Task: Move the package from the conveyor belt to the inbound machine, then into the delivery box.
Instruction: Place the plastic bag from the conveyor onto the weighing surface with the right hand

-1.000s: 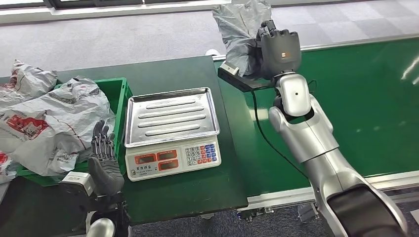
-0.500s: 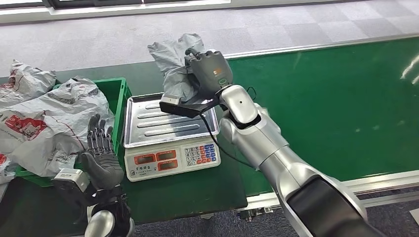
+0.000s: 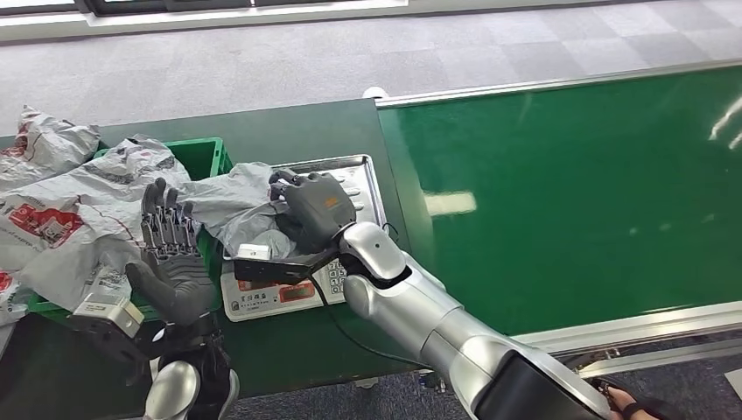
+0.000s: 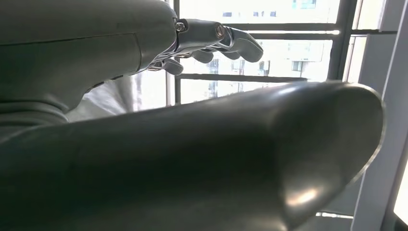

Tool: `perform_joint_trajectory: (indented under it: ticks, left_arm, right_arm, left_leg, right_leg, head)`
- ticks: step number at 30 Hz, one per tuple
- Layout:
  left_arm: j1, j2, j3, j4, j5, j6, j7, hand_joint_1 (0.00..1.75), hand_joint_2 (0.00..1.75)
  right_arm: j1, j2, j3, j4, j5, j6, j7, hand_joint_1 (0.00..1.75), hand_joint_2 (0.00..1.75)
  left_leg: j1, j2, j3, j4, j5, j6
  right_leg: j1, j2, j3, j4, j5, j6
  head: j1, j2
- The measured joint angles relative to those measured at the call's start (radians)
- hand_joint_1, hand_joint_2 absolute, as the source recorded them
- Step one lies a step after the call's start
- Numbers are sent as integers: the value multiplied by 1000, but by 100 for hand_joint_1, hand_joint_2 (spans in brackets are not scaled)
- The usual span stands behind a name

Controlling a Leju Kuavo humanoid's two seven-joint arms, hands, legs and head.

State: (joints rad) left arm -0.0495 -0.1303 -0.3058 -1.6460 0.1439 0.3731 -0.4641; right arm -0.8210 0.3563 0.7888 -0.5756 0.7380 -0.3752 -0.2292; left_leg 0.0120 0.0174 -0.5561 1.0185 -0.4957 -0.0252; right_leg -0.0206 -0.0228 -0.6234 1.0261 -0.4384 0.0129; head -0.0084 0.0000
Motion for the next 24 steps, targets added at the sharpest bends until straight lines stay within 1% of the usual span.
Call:
perform_joint_trajectory:
  ticks: [6, 14, 18, 21, 24]
  left_arm:
    - [-40, -5, -11, 13, -17, -13, 16, 0, 0]
    - [-51, -8, -18, 22, -18, -13, 16, 0, 0]
    - [-54, -8, -18, 22, -18, -14, 16, 0, 0]
    - [-56, -10, -18, 22, -33, -16, 25, 0, 0]
    - [-63, -17, -18, 25, -63, -22, 42, 0, 0]
  right_arm:
    - [18, 1, 5, 47, -29, 10, 30, 175, 175]
    - [20, 1, 5, 77, -30, 10, 32, 175, 175]
    - [20, 1, 5, 84, -29, 8, 34, 0, 175]
    - [21, 1, 5, 90, -8, -3, 71, 0, 175]
    - [24, 1, 9, 105, 81, -22, 164, 0, 44]
  left_leg:
    - [0, 0, 0, 0, 0, 0]
    - [0, 0, 0, 0, 0, 0]
    - [0, 0, 0, 0, 0, 0]
    - [0, 0, 0, 0, 0, 0]
    - [0, 0, 0, 0, 0, 0]
  right_leg:
    - [0, 0, 0, 0, 0, 0]
    - [0, 0, 0, 0, 0, 0]
    - [0, 0, 0, 0, 0, 0]
    - [0, 0, 0, 0, 0, 0]
    - [0, 0, 0, 0, 0, 0]
  head:
    - [0, 0]
    - [0, 0]
    - [0, 0]
    - [0, 0]
    - [0, 0]
